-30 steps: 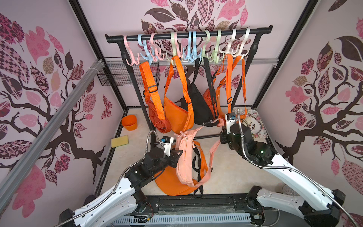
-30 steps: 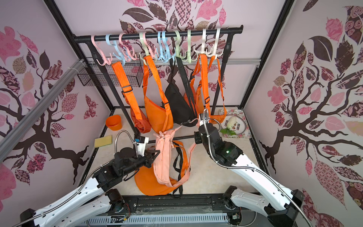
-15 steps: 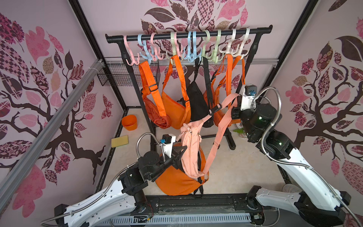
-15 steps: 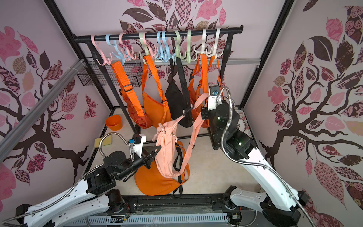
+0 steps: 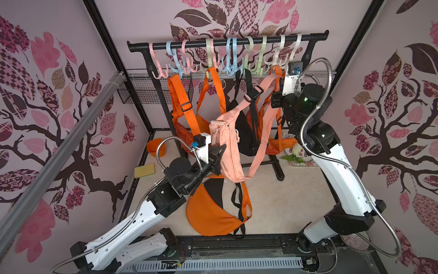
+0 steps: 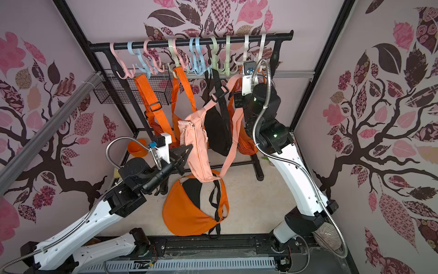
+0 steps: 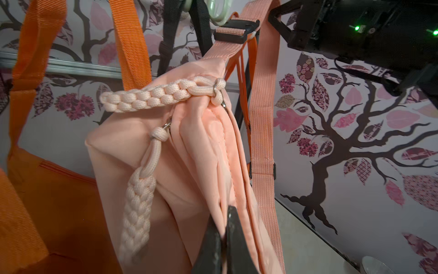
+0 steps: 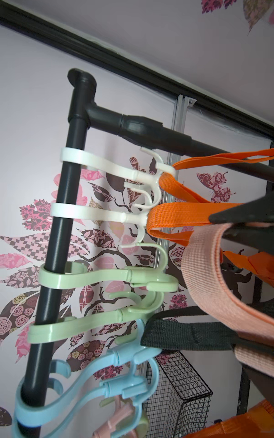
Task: Hang the bag on a hook
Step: Hang the bag on the hook.
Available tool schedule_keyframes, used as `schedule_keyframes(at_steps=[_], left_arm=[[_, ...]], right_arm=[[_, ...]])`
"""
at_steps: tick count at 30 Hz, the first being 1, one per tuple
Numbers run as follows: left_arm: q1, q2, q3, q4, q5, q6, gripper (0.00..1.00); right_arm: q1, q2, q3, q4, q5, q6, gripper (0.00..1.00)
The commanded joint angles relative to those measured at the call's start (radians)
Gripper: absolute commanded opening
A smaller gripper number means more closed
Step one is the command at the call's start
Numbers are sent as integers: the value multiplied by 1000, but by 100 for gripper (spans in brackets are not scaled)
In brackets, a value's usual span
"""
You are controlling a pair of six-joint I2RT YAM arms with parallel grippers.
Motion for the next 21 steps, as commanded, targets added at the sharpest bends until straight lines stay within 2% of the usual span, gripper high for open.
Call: schedule_keyframes(at_steps=[1,12,21], left_arm=[[43,21,104,67,79,5,0],[175,146,283,77,151,-1,0],[179,300,478,-81,148,16,0]], right_arm=[[-23,71,163,-41,-81,3,0],[-111,265,438,14,-233,11,0],[-156,415,514,58,-329,21,0]])
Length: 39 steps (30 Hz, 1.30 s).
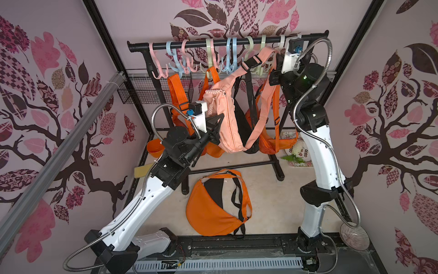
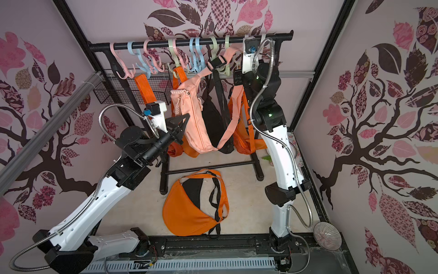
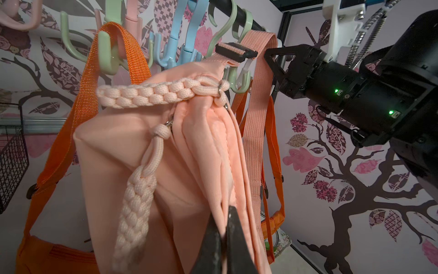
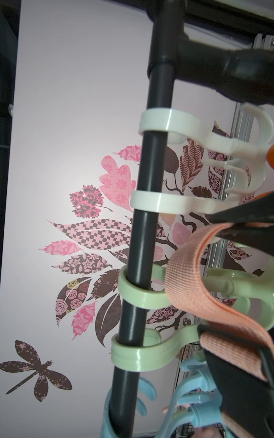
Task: Hang the bag on a hook
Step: Hang the bag on the hook.
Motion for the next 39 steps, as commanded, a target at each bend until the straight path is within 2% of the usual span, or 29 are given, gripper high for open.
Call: schedule_keyframes(at_steps=[1,3,7,15,22,23,24,25,28,29,32,35,39], left_arm=[[4,52,137,-94,5,19,0],[4,70,156,-134,8,13,0],[3,43,83,-113,-4,-10,0],[3,8,-48,-92,0,-66,0],[2,9,-88,-99,23,-98,0],[3,6,-91,-95,32,-104,8],[4,5,-96,-86,37,-109,22],[4,3,-100,-79,43,-114,34],[3,-4,-108,-66,67,-126,52],[4,-8,-111,-63,76,-129,56],[2,-26,-128,-56,87,-137,60],[-1,-51,-152,-60,80,-143,62],[-10,-88,-202,-79,68,-153,64]], right_arm=[[-25,84,59,22,-60,18,0],[-26,99,51,-13,-62,23,0],[-33,73,-81,-43,-45,43,0],[-39,-161,-567,154,-51,98,0],[-40,-256,-700,173,-55,97,0],[-40,-271,-717,175,-61,100,0],[-40,-287,-734,178,-66,100,3],[-41,-302,-749,180,-68,100,11],[-40,-349,-795,188,-72,99,36],[-41,-365,-811,191,-74,100,40],[-40,-419,-867,193,-73,108,55],[-40,-484,-942,203,-64,123,65],[-40,-576,-1053,197,-35,161,71]])
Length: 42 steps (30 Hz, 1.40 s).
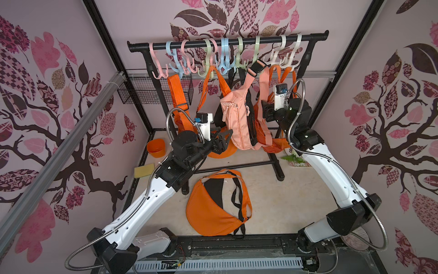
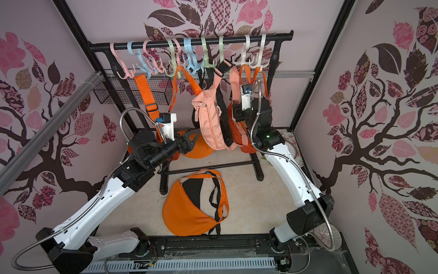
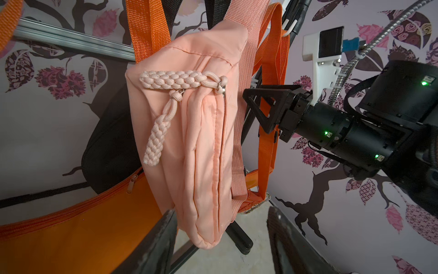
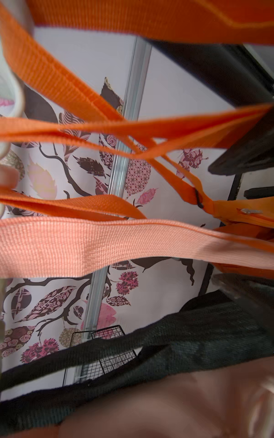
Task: Hang the bag on a hook
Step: Hang the bag on the hook, then pick up the bag from the bag.
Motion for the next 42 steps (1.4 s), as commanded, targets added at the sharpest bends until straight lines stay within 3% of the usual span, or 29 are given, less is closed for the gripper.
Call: schedule_keyframes(at_steps=[1,9,13,17,20,26,32,42], left_arm=[[-11,-36,-63,-2,-3,-16,65],[-102,-131,-269,-167,-105,-67,69],[-107,-226,-456,-226,-138,-223,72],[-77,-285,-597,-326,-152,-361,73],[-33,-345,-666,-420,-211,-444,73],[14,-507,-747,-557,-361,-550,77],[55,-475,-798,-577,-322,-616,80],[56,-540,-884,-582,-336,-686,80]], right_arm=[[-1,-125,-71,13,33,49,71],[17,-401,-526,-56,46,371,76],[33,-488,-753,-127,-55,555,77],[101,-483,-909,-156,-157,626,79],[156,-401,-937,-176,-200,624,79],[158,-215,-936,-124,-287,553,78],[164,30,-794,-187,-370,472,69],[205,180,-744,-154,-340,449,63]])
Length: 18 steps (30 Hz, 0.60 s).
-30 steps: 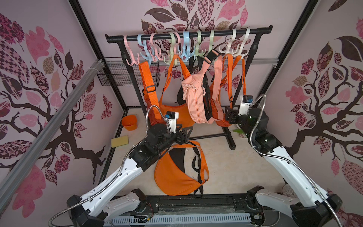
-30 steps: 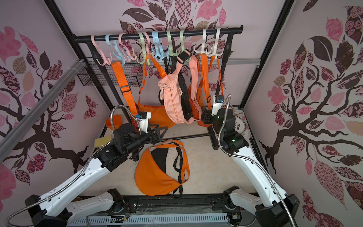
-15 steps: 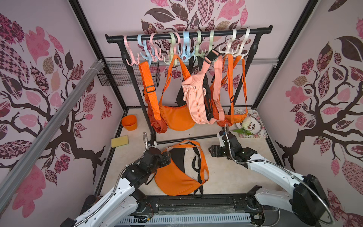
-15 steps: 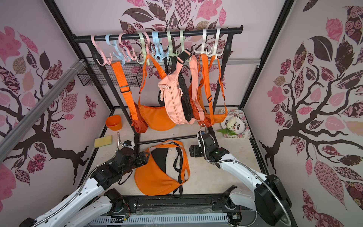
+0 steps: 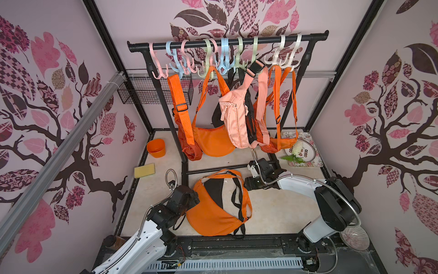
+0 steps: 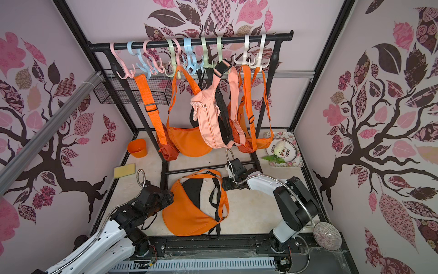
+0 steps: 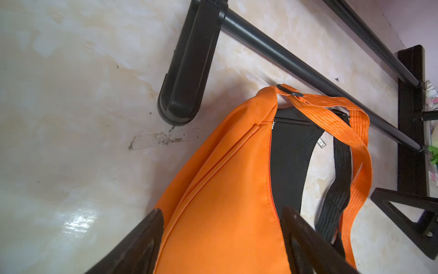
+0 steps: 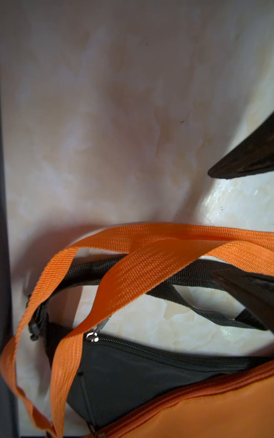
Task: Hang the bag on a hook
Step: Pick up the bag from the bag.
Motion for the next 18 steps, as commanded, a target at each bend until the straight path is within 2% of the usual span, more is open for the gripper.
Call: schedule_keyframes(at_steps=[1,8,12,16,18], left_arm=[[3,-17,-42,-14,-18,-35,81],[4,-19,-64,-8,-21,-51,81],[4,-8,-91,10,-9,-71,81],[3,-2,-115,22,-2,-82,82],[4,0,-130,37,2,-86,82]], right_arm=[[20,57,50,2,15,-24,62],[40,126,87,20,92,-10,58],[40,163,92,39,150,-7,51],[40,170,94,19,209,-5,35],[40,143,82,3,270,-2,21]])
